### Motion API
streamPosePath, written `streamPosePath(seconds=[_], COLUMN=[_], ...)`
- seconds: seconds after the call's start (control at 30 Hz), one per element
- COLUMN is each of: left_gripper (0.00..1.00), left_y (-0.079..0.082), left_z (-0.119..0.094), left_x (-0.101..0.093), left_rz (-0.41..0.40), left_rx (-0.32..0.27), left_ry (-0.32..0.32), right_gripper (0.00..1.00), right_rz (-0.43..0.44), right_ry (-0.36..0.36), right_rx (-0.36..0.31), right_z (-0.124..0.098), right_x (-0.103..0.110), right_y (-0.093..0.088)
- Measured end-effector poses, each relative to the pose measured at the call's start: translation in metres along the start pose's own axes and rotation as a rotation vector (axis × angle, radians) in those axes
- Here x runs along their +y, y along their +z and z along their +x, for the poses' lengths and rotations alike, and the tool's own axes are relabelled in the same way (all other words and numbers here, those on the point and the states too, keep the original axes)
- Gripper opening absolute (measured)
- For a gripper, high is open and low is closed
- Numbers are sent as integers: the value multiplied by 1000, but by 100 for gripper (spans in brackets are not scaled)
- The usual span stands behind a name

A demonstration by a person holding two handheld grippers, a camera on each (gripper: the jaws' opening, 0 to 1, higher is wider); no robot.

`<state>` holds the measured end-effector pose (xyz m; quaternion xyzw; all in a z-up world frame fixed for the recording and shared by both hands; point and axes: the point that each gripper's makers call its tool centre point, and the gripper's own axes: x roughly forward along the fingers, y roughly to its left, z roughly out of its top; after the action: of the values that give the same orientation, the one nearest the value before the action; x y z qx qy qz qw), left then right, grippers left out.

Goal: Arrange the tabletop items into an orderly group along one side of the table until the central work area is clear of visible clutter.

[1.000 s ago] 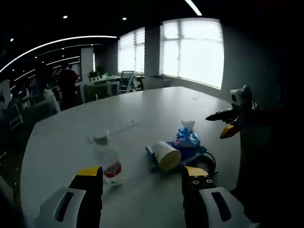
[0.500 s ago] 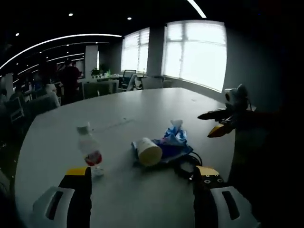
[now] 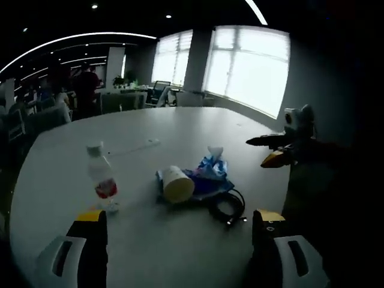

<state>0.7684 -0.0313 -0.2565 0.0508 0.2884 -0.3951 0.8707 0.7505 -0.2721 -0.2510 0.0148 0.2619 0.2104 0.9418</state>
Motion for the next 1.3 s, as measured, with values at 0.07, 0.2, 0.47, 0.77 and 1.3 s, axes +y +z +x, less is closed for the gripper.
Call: streamPosePath(seconds=[0.07,0.2,0.47,0.77,1.3], left_gripper=[100,100,100,100,100], left_y=[1,0,0,7,-3], left_z=[0,-1,-2,-3,-4], left_x=[-1,7,9,9,38], left_rz=[9,13,16,-15,-2], left_rx=[2,8,22,-12,-2], left_ry=[1,-5,9,31,23], right_gripper=[100,100,100,100,100], right_rz=[-7,3,0,-6,-41], right_ry=[-3,-3,-11,-16,-8], right_rx=[4,0,6,4,22], right_z=[0,-1,0,3,22], right_x=[-1,-1,-4,-4,1], right_y=[-1,1,0,2,1])
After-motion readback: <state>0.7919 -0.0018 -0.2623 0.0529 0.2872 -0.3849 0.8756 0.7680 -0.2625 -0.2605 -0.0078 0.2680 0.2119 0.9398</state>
